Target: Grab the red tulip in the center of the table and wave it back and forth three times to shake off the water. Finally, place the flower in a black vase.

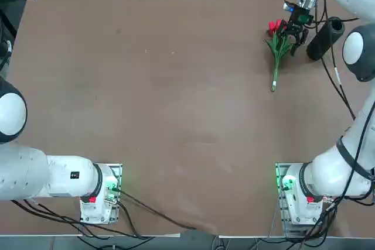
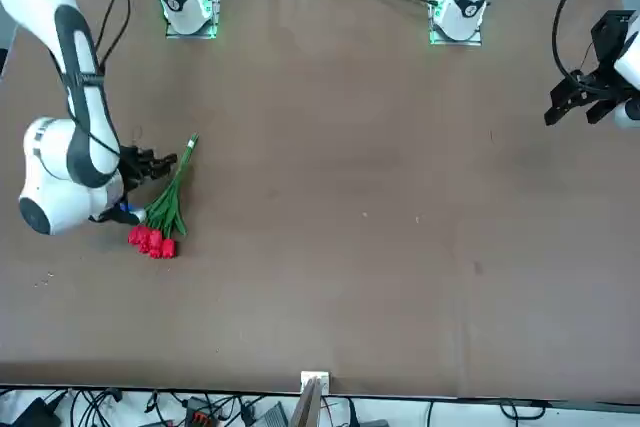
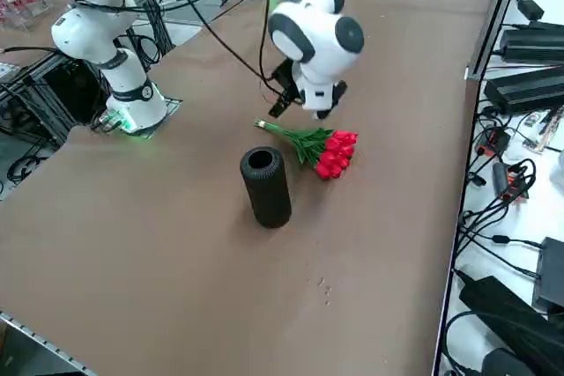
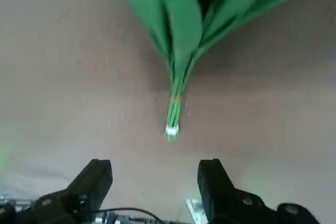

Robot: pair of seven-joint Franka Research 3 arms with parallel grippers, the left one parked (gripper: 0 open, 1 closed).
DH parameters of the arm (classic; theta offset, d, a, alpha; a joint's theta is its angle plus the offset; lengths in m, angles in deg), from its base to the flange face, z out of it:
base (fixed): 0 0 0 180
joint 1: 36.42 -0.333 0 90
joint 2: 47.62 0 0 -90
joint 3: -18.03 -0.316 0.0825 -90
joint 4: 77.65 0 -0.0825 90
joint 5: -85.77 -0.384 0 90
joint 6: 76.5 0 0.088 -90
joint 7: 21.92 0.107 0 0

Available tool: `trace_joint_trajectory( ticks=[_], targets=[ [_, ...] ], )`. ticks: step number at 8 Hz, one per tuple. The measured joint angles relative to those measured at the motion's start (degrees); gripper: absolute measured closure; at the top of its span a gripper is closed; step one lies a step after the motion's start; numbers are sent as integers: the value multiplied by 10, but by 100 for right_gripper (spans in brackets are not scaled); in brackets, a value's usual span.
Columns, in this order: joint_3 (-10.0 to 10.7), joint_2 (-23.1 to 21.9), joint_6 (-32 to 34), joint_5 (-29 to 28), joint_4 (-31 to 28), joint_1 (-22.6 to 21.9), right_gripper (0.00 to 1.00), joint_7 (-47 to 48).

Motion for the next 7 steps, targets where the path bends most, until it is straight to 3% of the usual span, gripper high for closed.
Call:
trace_joint_trajectory(
  ticks=[3,7],
  targets=[
    [0,44,-57,-4,1,7,2,0],
    [0,66,-81,-5,1,8,11,1]
  ],
)
